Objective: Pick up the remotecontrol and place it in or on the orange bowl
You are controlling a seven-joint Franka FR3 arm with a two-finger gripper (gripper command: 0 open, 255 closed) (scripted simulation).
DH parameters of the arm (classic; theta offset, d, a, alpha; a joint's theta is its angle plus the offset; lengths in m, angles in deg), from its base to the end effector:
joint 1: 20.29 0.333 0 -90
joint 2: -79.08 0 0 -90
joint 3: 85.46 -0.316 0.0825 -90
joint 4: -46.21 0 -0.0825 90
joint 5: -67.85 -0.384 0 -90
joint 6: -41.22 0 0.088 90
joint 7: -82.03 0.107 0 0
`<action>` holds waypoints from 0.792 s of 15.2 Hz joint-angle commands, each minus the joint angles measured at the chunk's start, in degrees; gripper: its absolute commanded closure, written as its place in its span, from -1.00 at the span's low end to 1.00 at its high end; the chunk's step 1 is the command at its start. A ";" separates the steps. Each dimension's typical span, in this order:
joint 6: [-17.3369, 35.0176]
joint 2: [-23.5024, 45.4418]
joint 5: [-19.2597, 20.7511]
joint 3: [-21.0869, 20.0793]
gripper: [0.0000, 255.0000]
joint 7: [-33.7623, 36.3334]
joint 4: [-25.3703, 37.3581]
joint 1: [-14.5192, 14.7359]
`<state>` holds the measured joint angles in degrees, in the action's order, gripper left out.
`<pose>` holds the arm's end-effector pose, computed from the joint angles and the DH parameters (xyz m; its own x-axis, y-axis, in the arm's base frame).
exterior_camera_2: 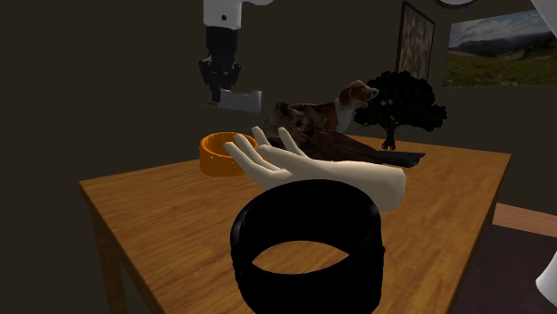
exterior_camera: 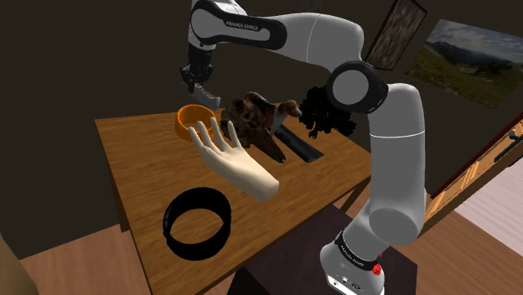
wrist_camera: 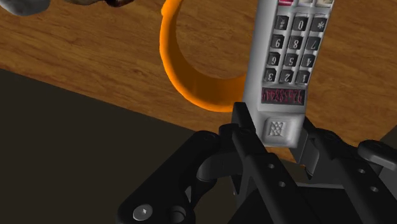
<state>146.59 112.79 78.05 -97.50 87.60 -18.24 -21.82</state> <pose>0.7318 0.0771 0.4882 0.9866 0.0817 0.1413 0.0757 -0.9960 0.0469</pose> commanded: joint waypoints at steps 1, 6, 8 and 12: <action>-2.32 3.53 -0.01 0.47 1.00 -2.09 6.01 -0.77; 0.41 4.06 0.01 0.60 1.00 -2.36 3.81 -1.35; 2.07 3.88 0.05 0.61 1.00 -2.20 1.97 -1.51; 5.18 3.81 0.16 0.66 1.00 -1.91 -1.25 -1.76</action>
<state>151.09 116.59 78.17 -96.85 85.62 -18.85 -23.54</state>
